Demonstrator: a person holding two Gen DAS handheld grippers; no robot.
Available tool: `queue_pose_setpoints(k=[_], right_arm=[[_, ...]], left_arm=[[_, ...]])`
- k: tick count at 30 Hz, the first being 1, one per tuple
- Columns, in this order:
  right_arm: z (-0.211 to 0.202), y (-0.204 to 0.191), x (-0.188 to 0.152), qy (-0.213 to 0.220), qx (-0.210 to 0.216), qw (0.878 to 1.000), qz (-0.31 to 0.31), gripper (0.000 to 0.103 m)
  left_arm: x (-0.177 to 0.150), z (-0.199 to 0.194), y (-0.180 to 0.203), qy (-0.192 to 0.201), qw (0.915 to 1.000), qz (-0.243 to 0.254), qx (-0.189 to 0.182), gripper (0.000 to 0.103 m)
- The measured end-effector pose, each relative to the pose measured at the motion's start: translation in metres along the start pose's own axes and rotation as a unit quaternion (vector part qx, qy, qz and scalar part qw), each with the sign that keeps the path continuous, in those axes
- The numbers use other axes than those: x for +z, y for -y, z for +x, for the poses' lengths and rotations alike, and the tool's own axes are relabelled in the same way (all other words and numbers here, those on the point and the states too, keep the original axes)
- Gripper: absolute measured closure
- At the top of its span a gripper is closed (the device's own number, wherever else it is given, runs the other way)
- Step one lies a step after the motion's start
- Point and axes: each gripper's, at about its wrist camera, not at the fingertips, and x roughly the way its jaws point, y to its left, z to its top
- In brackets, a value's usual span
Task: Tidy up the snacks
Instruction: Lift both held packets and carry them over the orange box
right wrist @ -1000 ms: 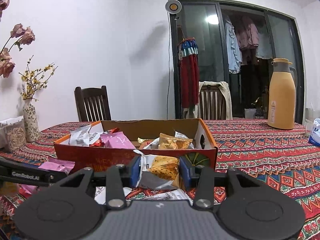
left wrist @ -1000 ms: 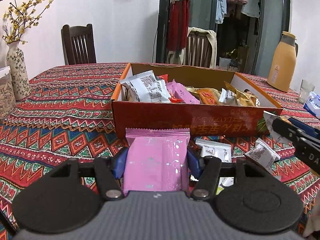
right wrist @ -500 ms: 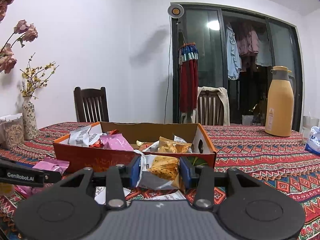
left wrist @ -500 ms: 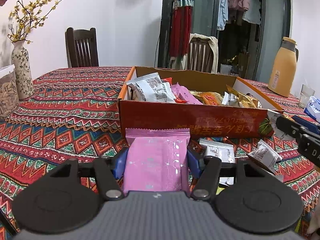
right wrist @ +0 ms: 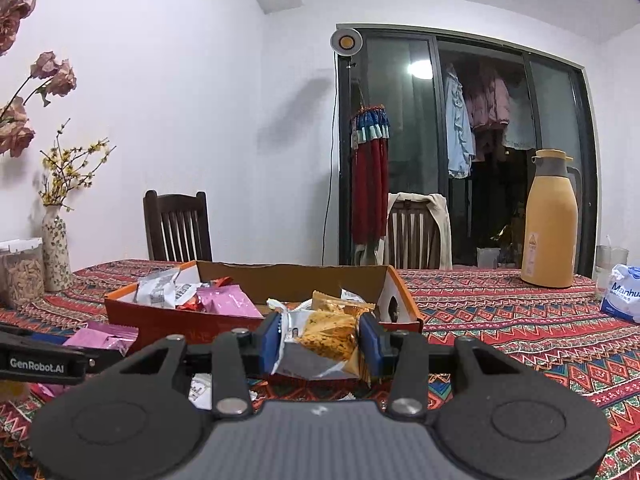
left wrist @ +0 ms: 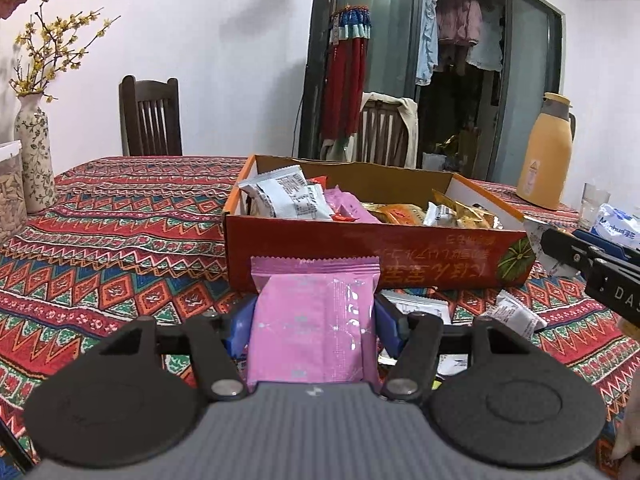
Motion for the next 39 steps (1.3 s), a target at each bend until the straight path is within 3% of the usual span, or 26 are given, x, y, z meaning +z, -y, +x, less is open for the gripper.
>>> queue_pose_setpoints(k=[20, 27, 39], right_arm=[[-0.003, 0.0, -0.001, 0.006, 0.001, 1.0, -0.001, 0.061], [-0.004, -0.001, 0.004, 0.008, 0.008, 1.0, -0.001, 0.061], [0.004, 0.007, 0.048, 0.051, 0.005, 0.999, 0.001, 0.061]], left_arm=[[0.004, -0.008, 0.004, 0.012, 0.9999, 0.006, 0.0, 0.04], [0.025, -0.023, 0.01, 0.037, 0.9991, 0.012, -0.016, 0.04], [0.074, -0.018, 0.02, 0.062, 0.998, 0.006, -0.009, 0.04]])
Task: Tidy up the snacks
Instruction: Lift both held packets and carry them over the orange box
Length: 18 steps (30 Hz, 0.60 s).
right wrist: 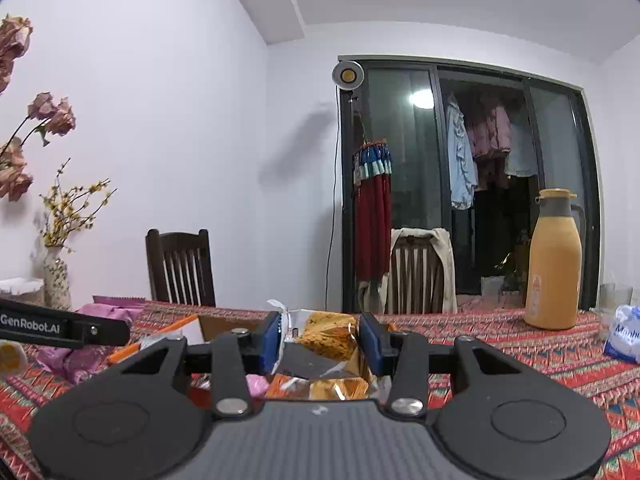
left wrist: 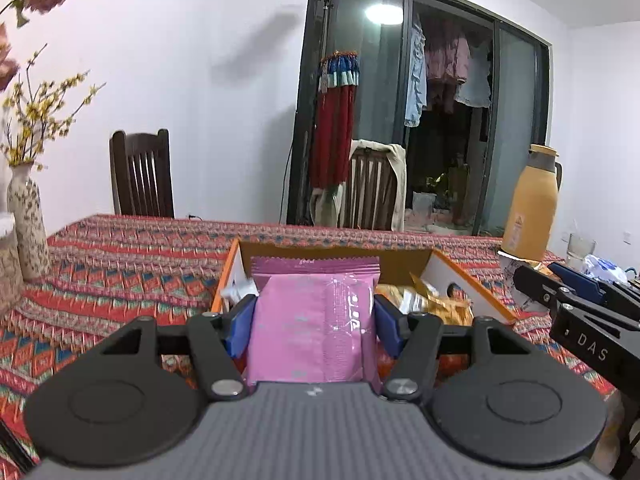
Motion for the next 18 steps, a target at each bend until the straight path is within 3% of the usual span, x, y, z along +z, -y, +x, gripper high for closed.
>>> queue_pose_setpoints(k=[11, 18], right_arm=[[0.039, 0.008, 0.033, 0.024, -0.011, 1.0, 0.008, 0.061], [0.077, 0.013, 0.045, 0.031, -0.02, 0.999, 0.017, 0.061]], left_arm=[[0.051, 0.041, 0.015, 0.015, 0.9998, -0.004, 0.013, 0.04], [0.067, 0.075, 0.018, 0.021, 0.9992, -0.019, 0.027, 0.04]])
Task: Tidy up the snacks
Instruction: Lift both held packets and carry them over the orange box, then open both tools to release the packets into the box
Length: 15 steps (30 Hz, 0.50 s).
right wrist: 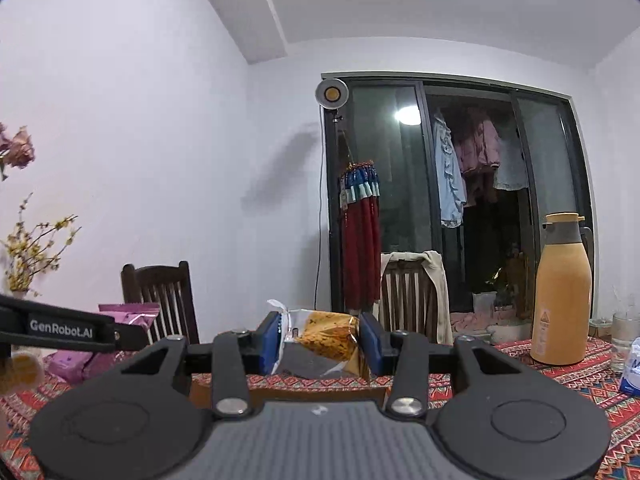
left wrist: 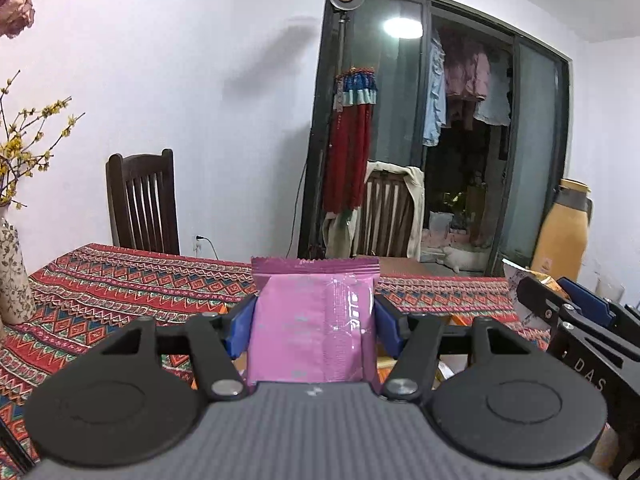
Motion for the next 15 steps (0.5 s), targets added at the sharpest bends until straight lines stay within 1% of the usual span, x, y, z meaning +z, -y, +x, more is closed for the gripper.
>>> queue_pose_setpoints(k=[3, 6, 9, 11, 15], right_arm=[[0.02, 0.004, -0.006, -0.009, -0.007, 1.0, 0.009, 0.061], [0.032, 0.006, -0.02, -0.021, -0.006, 1.0, 0.01, 0.061], [0.042, 0.002, -0.031, -0.038, -0.002, 0.999, -0.007, 0.061], [0.045, -0.001, -0.034, -0.046, 0.002, 0.999, -0.01, 0.061], [0.048, -0.003, -0.039, -0.056, 0.004, 0.998, -0.01, 0.061]], left_arm=[[-0.002, 0.021, -0.005, -0.007, 0.9998, -0.018, 0.008, 0.04], [-0.014, 0.039, -0.013, -0.011, 0.9995, -0.027, 0.013, 0.04], [-0.023, 0.05, -0.013, -0.018, 0.9996, -0.005, 0.023, 0.04], [-0.025, 0.053, -0.015, -0.027, 0.9994, -0.011, 0.018, 0.04], [-0.031, 0.056, -0.016, -0.032, 0.9992, -0.008, 0.024, 0.04]])
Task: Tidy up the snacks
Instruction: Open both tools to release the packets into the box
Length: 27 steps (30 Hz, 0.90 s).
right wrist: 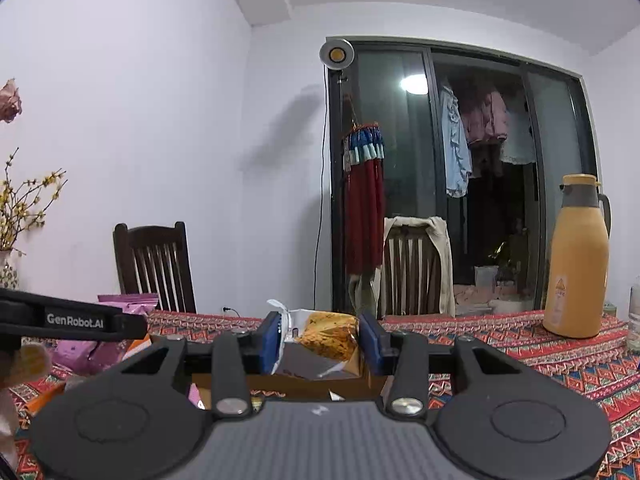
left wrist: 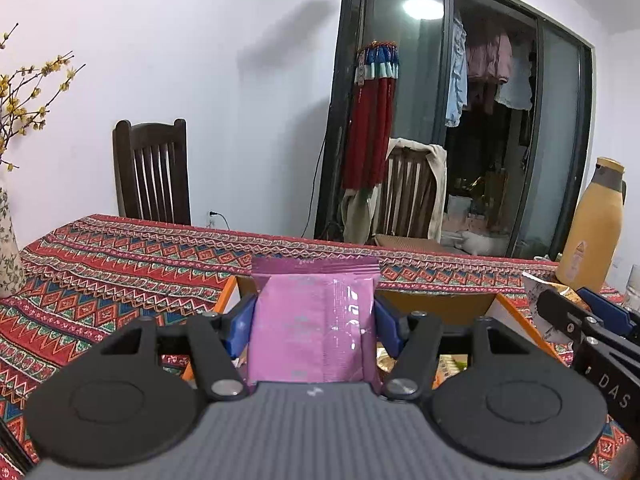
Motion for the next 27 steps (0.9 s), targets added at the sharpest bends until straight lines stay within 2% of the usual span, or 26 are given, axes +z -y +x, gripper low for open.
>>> queue_pose_setpoints(k=[6, 8, 9, 10, 11, 12, 13, 14, 27], right_arm=[[0.007, -0.001, -0.003, -0.019, 0.002, 1.0, 0.0, 0.06], [0.008, -0.001, -0.005, -0.026, 0.002, 1.0, 0.003, 0.054], [0.009, 0.0, -0.006, -0.028, 0.002, 1.0, 0.006, 0.052], [0.009, 0.001, -0.006, -0.031, 0.0, 0.999, 0.011, 0.044], [0.009, 0.003, -0.006, -0.032, -0.003, 0.999, 0.014, 0.033], [0.009, 0.004, -0.007, -0.032, -0.007, 0.999, 0.019, 0.024], [0.009, 0.006, -0.008, -0.033, -0.01, 0.999, 0.024, 0.007], [0.008, 0.008, -0.009, -0.033, -0.013, 0.999, 0.029, 0.0], [0.003, 0.011, -0.009, -0.027, -0.018, 0.999, 0.043, 0.0]], left_arm=[[-0.004, 0.0, 0.002, 0.001, 1.0, 0.008, -0.006, 0.04], [-0.005, -0.001, 0.003, 0.002, 1.0, 0.009, -0.003, 0.033], [-0.005, -0.002, 0.003, 0.003, 1.0, 0.008, -0.002, 0.026], [-0.004, -0.003, 0.002, 0.006, 1.0, 0.006, -0.001, 0.019], [-0.004, -0.005, 0.001, 0.011, 0.9999, 0.004, 0.001, 0.015], [-0.003, -0.007, 0.0, 0.016, 0.9999, 0.001, 0.003, 0.006], [-0.003, -0.009, -0.001, 0.021, 0.9998, -0.003, 0.007, 0.0], [-0.003, -0.011, -0.002, 0.025, 0.9996, -0.008, 0.011, 0.0], [-0.002, -0.008, -0.01, 0.014, 0.9994, -0.027, 0.018, 0.0]])
